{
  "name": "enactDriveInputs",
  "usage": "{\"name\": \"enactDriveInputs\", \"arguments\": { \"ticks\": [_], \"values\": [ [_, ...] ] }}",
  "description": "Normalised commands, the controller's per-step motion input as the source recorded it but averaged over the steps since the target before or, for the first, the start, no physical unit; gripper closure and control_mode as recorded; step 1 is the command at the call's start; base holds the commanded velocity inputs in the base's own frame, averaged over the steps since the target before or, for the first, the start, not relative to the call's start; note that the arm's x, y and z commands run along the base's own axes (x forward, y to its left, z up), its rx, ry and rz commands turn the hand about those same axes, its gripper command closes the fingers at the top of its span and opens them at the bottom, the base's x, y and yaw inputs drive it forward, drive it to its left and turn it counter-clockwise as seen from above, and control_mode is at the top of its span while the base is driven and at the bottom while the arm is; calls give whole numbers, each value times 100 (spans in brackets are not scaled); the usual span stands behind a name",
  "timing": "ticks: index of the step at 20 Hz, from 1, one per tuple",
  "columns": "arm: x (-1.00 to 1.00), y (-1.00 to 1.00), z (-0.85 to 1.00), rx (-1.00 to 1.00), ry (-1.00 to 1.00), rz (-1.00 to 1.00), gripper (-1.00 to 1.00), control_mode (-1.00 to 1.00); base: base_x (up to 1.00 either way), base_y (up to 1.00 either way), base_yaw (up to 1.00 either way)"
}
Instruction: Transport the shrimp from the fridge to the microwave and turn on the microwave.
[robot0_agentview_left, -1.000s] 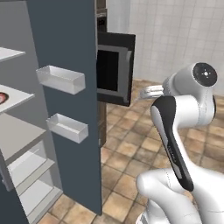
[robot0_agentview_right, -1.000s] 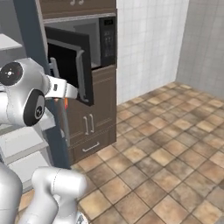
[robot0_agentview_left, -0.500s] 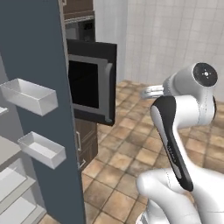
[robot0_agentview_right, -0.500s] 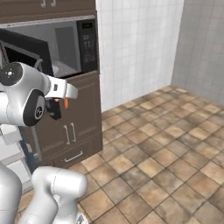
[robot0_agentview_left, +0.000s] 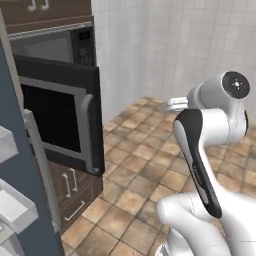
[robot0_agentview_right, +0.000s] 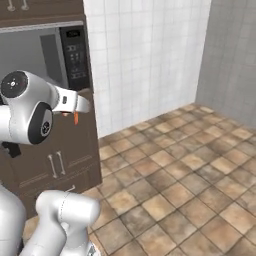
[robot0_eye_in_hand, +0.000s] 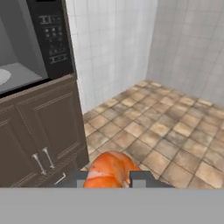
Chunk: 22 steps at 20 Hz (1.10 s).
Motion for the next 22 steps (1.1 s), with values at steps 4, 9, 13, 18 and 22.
{"name": "enactDriveInputs", "arguments": {
  "ticks": [4, 9, 13, 18, 22],
  "values": [
    [0, 0, 0, 0, 0, 0, 100, 100, 75, -6, 30],
    [0, 0, 0, 0, 0, 0, 100, 100, 75, -1, 46],
    [0, 0, 0, 0, 0, 0, 100, 100, 71, -2, 51],
    [0, 0, 0, 0, 0, 0, 100, 100, 66, -2, 55],
    [0, 0, 0, 0, 0, 0, 100, 100, 53, -10, 57]
  ]
}}
